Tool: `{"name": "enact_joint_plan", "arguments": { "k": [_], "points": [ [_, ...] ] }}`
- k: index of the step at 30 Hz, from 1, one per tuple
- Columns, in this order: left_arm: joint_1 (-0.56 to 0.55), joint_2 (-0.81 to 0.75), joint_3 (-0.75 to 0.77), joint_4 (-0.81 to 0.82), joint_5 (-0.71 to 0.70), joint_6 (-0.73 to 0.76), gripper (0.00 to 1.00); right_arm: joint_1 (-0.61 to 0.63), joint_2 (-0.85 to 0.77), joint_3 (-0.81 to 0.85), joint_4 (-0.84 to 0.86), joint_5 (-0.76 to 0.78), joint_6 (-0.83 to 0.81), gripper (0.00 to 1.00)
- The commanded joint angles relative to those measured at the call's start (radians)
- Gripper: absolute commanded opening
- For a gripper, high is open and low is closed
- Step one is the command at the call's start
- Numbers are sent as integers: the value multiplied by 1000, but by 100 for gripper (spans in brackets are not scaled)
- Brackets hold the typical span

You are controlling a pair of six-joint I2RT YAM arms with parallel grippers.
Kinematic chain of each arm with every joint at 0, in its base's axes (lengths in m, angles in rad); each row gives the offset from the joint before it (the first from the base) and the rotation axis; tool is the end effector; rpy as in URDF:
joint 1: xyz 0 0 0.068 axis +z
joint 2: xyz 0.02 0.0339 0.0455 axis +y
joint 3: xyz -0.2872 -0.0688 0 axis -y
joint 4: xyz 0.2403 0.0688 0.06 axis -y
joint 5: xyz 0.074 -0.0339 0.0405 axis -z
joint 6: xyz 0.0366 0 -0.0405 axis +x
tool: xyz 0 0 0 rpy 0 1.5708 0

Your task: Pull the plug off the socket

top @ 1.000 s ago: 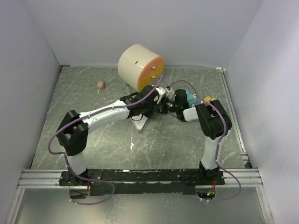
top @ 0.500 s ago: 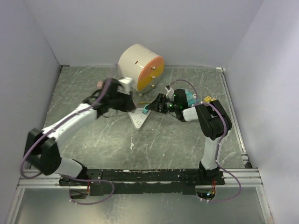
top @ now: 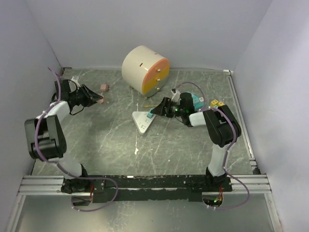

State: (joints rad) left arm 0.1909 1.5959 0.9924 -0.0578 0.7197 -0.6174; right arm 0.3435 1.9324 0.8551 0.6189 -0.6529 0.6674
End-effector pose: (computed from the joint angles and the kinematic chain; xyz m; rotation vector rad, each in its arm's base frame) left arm 0.3376 0.0407 0.2513 -0.4917 2.1760 -1.0338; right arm 0.3510 0.1492 0.1533 -0.0990 2.1737 1.2717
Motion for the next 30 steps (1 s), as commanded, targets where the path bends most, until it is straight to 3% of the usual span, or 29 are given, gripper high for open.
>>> {"name": "enact_joint_plan", "arguments": {
  "k": [1, 5, 9, 20, 25, 30],
  "points": [
    [2, 139, 128, 54, 38, -82, 7, 17, 30, -55, -203, 54, -111, 73],
    [10, 308, 304, -94, -35, -72, 7, 17, 30, -55, -202, 58, -114, 73],
    [12, 486, 471, -180, -11, -76, 7, 17, 36, -55, -188, 44, -108, 74],
    [12, 627, 533, -99, 25, -102, 11, 21, 46, -51, -188, 49, -115, 74],
    [12, 662, 525, -49, 51, -130, 20, 26, 58, -45, -186, 50, -116, 74],
    [12, 680, 555, -70, 39, -109, 42, 29, 69, -38, -189, 47, -117, 74]
  ]
}}
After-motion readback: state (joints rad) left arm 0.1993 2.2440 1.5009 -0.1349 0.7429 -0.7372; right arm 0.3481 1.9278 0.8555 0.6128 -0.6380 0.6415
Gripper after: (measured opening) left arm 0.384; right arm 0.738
